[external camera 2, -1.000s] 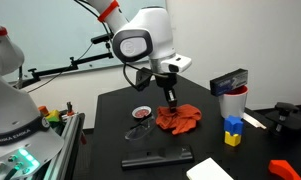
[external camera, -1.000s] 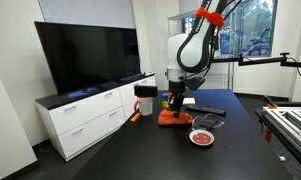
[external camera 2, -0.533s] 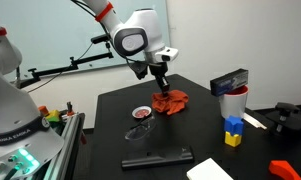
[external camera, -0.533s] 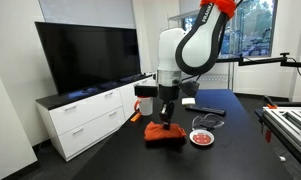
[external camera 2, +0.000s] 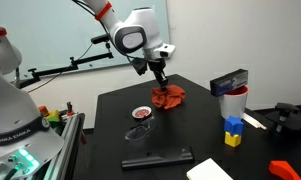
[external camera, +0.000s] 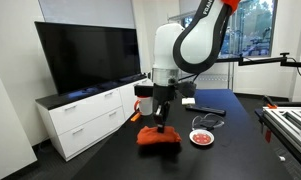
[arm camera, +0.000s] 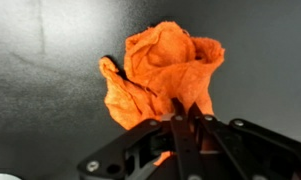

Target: Use the orange towel to wipe the counter

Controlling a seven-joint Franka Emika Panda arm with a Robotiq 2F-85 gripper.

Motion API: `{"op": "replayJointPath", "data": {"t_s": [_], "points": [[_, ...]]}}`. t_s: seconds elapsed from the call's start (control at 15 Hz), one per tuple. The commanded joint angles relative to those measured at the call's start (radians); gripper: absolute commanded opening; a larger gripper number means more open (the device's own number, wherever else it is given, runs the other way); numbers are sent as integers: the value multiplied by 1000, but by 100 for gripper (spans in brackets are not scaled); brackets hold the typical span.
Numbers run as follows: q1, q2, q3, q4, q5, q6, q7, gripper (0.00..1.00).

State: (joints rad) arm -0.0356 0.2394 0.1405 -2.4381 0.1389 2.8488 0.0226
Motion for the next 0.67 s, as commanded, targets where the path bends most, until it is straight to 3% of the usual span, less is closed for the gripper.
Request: {"op": "replayJointPath", "data": {"t_s": [0.0, 0.6], "points": [[1, -5, -30, 10, 2, 8, -35, 2], [-33, 58, -213, 20, -100, 6, -2, 2]]}}
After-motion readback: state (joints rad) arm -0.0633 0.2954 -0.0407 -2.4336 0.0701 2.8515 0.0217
